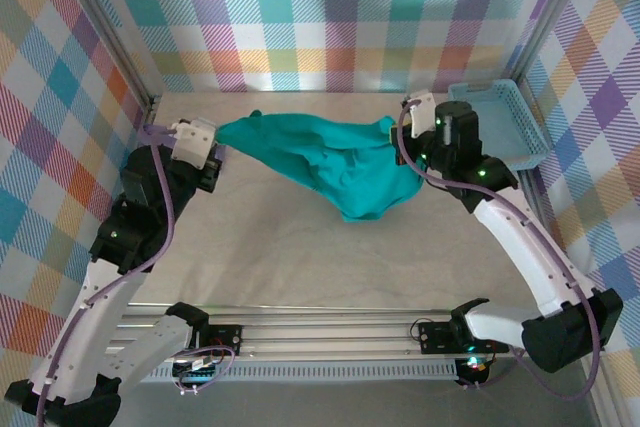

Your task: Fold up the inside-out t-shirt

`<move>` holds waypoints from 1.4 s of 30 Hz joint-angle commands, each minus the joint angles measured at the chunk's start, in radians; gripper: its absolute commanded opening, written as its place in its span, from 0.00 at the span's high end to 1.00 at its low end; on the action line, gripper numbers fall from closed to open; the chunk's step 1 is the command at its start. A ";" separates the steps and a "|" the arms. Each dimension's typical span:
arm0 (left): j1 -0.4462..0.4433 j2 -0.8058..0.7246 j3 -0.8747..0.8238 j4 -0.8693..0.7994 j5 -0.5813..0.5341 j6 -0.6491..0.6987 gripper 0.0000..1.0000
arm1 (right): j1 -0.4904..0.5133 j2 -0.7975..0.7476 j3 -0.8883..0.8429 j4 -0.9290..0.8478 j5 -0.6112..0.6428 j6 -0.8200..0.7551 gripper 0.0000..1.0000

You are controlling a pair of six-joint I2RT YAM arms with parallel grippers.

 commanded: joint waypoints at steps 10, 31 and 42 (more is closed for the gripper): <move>0.012 -0.046 -0.078 -0.048 0.212 -0.098 1.00 | -0.038 0.520 0.158 -0.088 0.088 0.034 0.78; 0.012 0.007 -0.086 -0.056 0.237 -0.152 1.00 | 0.058 0.039 -0.554 -0.023 -0.040 0.365 0.36; 0.012 0.001 -0.098 -0.052 0.188 -0.156 1.00 | 0.000 0.209 -0.540 0.127 -0.049 0.345 0.86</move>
